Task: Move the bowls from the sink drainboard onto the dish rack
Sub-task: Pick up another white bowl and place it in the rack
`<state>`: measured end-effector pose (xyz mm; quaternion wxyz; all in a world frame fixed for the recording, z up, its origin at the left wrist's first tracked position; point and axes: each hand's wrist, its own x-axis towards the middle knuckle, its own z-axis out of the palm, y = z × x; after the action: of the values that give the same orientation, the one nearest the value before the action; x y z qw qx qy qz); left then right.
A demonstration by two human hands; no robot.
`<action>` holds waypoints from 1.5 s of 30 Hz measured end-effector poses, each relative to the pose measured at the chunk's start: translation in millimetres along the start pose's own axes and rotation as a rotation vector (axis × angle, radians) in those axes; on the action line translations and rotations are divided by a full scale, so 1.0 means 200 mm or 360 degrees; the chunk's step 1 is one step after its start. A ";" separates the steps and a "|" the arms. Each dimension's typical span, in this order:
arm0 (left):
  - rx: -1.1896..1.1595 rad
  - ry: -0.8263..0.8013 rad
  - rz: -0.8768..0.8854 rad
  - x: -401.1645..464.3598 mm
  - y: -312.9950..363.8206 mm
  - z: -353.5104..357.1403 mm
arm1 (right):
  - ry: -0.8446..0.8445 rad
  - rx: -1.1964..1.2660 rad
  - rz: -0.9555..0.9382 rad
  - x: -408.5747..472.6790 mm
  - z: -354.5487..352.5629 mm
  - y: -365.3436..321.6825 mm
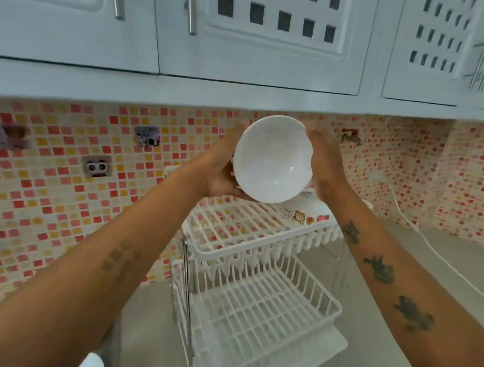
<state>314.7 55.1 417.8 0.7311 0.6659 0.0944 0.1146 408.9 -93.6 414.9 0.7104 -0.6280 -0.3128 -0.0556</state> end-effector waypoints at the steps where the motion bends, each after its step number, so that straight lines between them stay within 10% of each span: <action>1: 0.0064 0.0057 0.0052 0.05 0.00 0.03 | 0.0001 -0.0034 -0.0015 0.04 -0.04 0.02; 17: 0.1429 0.0127 0.1066 0.57 -0.34 0.38 | 0.0048 -0.0401 0.0362 0.30 -0.38 0.40; 45: 0.1616 0.0048 0.0791 0.63 -0.54 0.36 | -0.0118 -0.0889 0.0475 0.33 -0.37 0.61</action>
<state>461.4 14.4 319.7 0.2685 0.9346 -0.0117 0.2331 546.4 -117.4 342.5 0.4988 -0.8394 -0.2156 -0.0116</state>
